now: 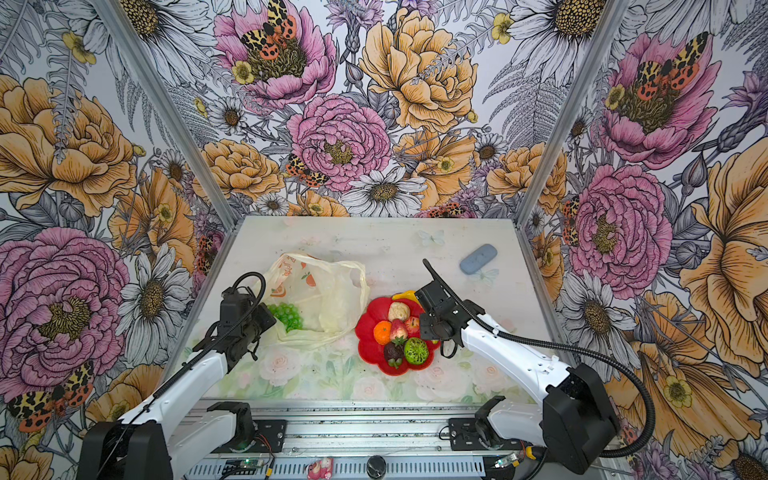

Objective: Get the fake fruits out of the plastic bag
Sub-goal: 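Carry the banana over the red plate and lower it onto the fruit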

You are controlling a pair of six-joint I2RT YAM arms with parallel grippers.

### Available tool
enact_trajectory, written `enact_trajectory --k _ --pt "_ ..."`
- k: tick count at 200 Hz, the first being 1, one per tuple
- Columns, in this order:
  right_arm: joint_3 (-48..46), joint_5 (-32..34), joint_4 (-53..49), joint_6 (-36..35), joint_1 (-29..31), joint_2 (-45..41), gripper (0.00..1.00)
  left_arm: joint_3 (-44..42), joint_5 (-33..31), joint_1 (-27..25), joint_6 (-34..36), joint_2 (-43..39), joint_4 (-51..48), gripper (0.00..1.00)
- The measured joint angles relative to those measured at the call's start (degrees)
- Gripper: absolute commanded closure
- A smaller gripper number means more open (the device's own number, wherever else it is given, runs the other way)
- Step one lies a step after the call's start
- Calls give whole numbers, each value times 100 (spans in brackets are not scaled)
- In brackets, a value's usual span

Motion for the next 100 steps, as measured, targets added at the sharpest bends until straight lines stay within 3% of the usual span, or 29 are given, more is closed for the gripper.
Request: enact_trajectory --k 40,100 --pt "-155 -4 11 203 0 107 86 -2 20 0 17 0 13 100" --pt "-175 -20 72 337 0 223 72 -2 22 0 17 0 33 100"
